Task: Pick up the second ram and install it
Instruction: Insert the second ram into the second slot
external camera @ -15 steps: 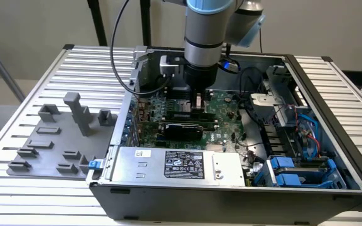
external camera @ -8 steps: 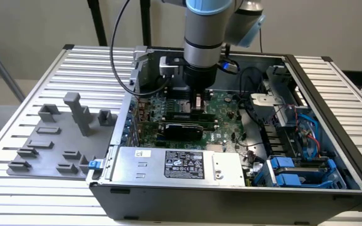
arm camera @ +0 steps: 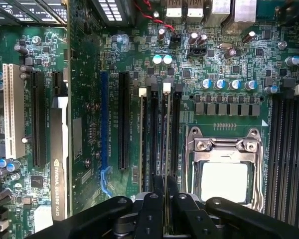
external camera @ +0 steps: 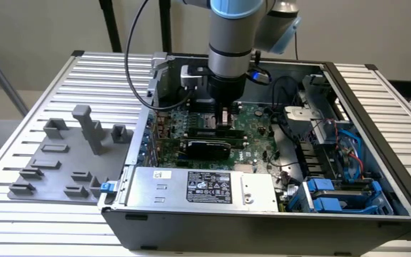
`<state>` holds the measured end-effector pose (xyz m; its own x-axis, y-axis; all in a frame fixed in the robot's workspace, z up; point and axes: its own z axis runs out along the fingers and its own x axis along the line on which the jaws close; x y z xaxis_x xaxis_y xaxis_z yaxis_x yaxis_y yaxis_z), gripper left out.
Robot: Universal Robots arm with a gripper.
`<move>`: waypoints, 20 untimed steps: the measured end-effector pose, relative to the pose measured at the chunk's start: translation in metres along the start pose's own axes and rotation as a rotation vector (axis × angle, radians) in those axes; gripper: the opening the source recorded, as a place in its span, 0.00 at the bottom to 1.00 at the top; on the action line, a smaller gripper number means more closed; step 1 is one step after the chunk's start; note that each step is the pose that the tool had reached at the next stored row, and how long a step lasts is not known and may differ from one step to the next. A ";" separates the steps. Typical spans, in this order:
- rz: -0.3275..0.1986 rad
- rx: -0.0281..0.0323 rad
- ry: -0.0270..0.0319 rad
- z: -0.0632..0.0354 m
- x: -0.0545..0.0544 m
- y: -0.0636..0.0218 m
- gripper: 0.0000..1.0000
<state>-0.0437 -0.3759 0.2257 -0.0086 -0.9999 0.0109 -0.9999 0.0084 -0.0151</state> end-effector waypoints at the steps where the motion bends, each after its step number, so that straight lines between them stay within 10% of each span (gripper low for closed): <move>1: -0.001 0.0001 0.0000 0.0003 0.000 0.0000 0.00; 20: -0.006 0.0004 -0.0001 0.0072 -0.001 0.0003 0.00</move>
<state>-0.0439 -0.3746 0.2185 -0.0030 -0.9999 0.0110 -0.9999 0.0028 -0.0155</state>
